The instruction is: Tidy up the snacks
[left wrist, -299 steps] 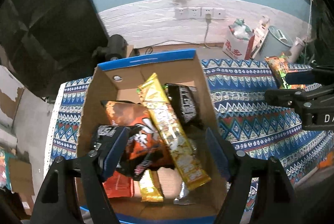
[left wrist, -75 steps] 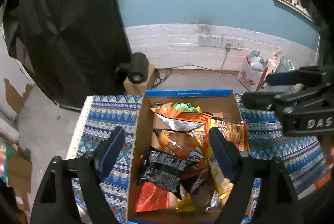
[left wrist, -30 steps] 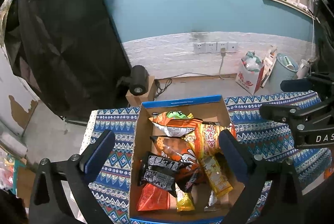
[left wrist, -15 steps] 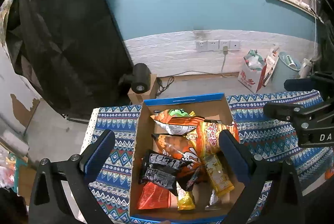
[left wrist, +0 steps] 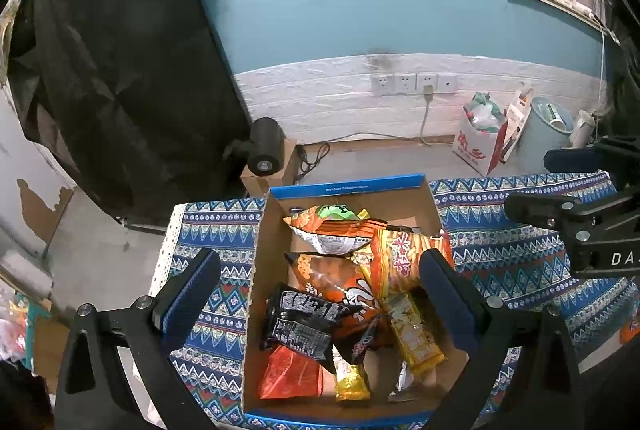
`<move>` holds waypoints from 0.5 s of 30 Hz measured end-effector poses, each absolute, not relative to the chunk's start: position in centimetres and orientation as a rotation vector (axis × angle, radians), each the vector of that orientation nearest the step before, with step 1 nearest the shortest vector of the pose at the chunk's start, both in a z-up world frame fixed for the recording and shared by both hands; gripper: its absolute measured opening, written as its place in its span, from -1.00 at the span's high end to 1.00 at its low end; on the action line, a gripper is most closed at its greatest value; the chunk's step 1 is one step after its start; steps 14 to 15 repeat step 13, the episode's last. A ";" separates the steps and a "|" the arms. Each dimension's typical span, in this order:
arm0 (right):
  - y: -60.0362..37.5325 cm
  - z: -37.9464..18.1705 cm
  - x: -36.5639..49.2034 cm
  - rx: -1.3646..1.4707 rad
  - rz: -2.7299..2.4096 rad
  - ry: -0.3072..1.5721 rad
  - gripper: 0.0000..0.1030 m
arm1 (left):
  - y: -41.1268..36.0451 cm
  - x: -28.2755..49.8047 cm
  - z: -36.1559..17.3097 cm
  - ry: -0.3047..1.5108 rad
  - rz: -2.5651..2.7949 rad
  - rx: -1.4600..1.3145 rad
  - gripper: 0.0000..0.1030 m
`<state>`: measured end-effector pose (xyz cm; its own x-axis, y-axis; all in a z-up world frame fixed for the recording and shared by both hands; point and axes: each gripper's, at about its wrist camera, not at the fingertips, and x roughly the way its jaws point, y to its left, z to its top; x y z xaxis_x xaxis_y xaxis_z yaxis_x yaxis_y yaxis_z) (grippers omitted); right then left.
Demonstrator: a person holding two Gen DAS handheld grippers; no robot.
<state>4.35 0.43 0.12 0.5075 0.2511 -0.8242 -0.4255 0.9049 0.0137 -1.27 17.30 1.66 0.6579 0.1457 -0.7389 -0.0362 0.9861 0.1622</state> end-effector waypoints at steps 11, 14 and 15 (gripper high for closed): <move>0.5 0.1 4.4 -0.197 0.407 0.960 -0.50 | 17.4 -1.3 1.7 0.839 0.097 0.133 -0.95; 0.5 0.1 4.5 -0.196 0.406 0.961 -0.50 | 17.3 -1.3 1.6 0.843 0.094 0.131 -0.95; 0.5 0.1 4.5 -0.196 0.406 0.961 -0.50 | 17.3 -1.3 1.6 0.843 0.094 0.131 -0.95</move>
